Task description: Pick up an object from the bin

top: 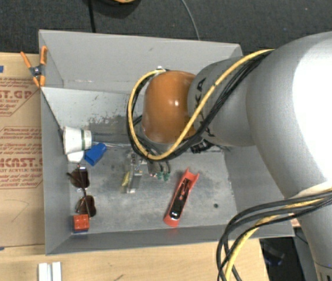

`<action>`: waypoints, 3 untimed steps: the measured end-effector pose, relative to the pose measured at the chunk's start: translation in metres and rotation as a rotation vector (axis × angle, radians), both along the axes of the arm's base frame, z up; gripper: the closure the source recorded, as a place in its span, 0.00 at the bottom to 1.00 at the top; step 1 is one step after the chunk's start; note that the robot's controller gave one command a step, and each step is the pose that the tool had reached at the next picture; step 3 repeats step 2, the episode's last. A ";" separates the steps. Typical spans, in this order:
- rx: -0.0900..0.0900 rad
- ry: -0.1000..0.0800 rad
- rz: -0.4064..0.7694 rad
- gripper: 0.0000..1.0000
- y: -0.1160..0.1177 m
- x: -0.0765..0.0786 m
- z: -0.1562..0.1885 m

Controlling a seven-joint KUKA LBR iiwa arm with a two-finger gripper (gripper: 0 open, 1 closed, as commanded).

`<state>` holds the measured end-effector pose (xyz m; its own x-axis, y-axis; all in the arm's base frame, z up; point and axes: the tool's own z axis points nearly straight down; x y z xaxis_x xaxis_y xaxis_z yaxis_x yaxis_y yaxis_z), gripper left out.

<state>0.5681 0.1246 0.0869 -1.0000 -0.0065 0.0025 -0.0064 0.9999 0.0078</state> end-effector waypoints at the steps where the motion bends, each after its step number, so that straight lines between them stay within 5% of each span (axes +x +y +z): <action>1: 0.000 0.001 0.000 1.00 0.000 0.000 0.019; 3: 0.001 -0.004 0.000 1.00 0.000 0.001 0.039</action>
Offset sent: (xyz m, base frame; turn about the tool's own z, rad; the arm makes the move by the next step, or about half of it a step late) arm 0.0000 0.0000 0.0488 0.0000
